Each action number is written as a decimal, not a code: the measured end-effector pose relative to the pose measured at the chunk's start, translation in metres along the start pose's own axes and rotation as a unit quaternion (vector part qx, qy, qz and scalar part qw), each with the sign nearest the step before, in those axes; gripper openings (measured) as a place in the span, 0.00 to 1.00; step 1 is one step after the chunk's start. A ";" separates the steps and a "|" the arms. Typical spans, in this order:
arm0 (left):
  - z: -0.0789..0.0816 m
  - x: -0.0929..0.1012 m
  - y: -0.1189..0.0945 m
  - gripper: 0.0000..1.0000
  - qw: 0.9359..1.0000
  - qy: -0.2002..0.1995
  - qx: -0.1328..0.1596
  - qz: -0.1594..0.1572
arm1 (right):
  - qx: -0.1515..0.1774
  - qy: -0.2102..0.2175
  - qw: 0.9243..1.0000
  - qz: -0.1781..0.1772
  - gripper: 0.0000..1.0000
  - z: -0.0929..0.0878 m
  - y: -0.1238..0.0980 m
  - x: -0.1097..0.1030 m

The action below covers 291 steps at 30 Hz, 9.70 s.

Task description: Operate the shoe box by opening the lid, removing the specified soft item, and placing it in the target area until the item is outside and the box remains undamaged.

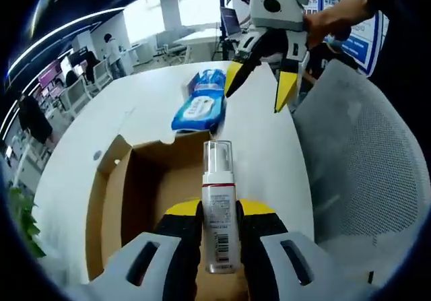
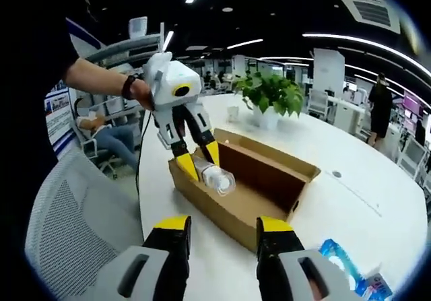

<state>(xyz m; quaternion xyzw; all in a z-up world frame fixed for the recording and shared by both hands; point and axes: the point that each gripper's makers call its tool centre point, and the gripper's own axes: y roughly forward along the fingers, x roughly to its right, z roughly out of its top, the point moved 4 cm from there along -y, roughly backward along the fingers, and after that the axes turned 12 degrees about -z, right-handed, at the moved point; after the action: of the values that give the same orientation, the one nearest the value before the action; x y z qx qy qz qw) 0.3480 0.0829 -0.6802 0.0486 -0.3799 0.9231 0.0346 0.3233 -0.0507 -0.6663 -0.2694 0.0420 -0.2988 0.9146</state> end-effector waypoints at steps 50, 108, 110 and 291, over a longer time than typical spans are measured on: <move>0.058 0.058 0.029 0.21 0.990 0.071 0.020 -0.120 | 0.045 0.021 0.994 0.101 0.16 0.001 -0.026 -0.036; -0.010 0.044 0.006 0.39 0.916 -0.264 0.232 0.194 | -0.020 0.089 0.996 0.017 0.16 -0.093 -0.093 0.062; -0.012 0.045 0.006 0.40 0.913 -0.269 0.233 0.200 | -0.022 0.089 0.996 0.016 0.16 -0.094 -0.094 0.069; -0.049 0.051 -0.005 0.38 0.879 -0.324 0.224 0.269 | -0.432 -0.289 0.851 0.079 0.22 -0.103 0.016 0.286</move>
<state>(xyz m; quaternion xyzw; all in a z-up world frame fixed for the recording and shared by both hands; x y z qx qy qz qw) 0.2952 0.1222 -0.7053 0.2476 -0.1515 0.8899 -0.3519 0.5413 -0.2505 -0.7380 -0.7070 -0.0781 -0.0863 0.6976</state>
